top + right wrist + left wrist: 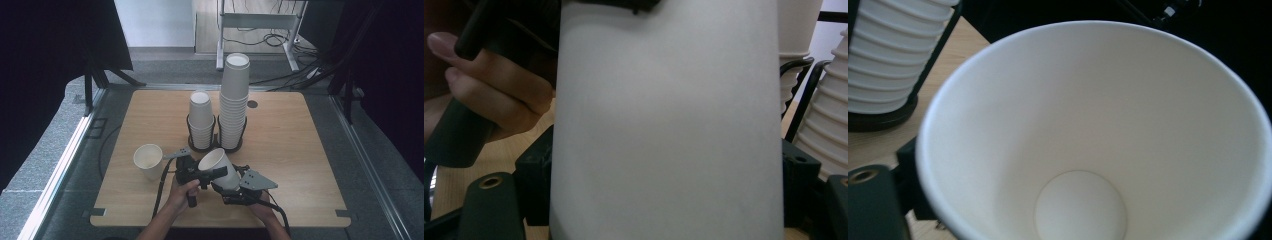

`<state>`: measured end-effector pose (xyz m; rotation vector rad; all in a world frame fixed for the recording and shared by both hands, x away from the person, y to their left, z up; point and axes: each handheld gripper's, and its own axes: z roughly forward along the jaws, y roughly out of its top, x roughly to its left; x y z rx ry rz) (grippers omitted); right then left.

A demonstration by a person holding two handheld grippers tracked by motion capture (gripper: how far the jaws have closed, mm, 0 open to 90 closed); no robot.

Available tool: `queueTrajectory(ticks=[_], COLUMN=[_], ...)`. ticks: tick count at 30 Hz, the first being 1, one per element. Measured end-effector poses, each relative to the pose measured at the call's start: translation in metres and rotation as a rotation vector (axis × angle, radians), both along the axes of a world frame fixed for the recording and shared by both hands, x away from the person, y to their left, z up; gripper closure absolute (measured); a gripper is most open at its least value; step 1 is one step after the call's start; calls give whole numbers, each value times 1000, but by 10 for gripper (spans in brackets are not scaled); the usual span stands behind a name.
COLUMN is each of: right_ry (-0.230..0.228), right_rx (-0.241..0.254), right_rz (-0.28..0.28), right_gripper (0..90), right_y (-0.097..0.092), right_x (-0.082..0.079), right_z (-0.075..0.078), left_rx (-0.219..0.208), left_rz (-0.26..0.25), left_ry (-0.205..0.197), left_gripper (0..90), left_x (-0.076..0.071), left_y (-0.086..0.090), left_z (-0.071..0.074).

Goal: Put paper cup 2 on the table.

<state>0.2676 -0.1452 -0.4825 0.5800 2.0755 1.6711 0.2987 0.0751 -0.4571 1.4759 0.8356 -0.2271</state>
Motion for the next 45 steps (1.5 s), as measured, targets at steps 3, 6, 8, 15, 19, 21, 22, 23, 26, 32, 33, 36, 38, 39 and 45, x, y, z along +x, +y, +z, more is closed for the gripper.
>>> queueTrajectory(ticks=[3, 6, 8, 15, 19, 21, 22, 23, 26, 32, 33, 36, 38, 39, 45], right_ry=[3, 5, 9, 17, 16, 14, 9, 7, 13, 41, 45, 57, 60, 63, 74], right_rx=[-1, -7, -10, -21, -26, -30, -31, -32, -36, -63, -65, -74, -86, -92, -99], right_rz=[-2, -1, 0, 5, 14, 18, 18, 16, 22, 35, 33, 24, 9, 6, 3], right_gripper=[213, 211, 209, 207, 203, 198, 195, 190, 145, 129, 128, 123, 115, 112, 99], right_y=[-1, -1, 0, 0, 1, 1, 0, 0, 0, 3, 4, 3, 3, 2, 0], right_x=[0, 1, 1, 2, 2, 1, 0, 0, -1, 0, 0, 1, 2, 3, 3], right_z=[0, -1, -1, -3, -3, -2, -1, 0, 0, -2, -3, -4, -4, -5, -5], left_rx=[8, 20, 27, 47, 61, 61, 55, 54, 59, 65, 67, 76, 81, 84, 88], left_rz=[4, 11, 14, 17, 22, 20, 15, 13, 17, 30, 31, 45, 53, 55, 85], left_ry=[-21, -39, -43, -63, -83, -87, -92, -93, -95, -112, -119, -139, -157, -167, -185], left_gripper=[106, 114, 118, 123, 125, 128, 129, 129, 129, 129, 129, 128, 128, 129, 129], left_x=[-1, -2, -2, -3, -6, -6, -7, -7, -7, -9, -9, -11, -12, -12, -13], left_y=[-1, -1, -1, -1, -1, -1, -1, -1, -2, 0, 0, 2, 3, 4, 8], left_z=[0, 0, -1, -1, 0, 1, 1, 2, 1, 2, 3, 6, 8, 8, 12])
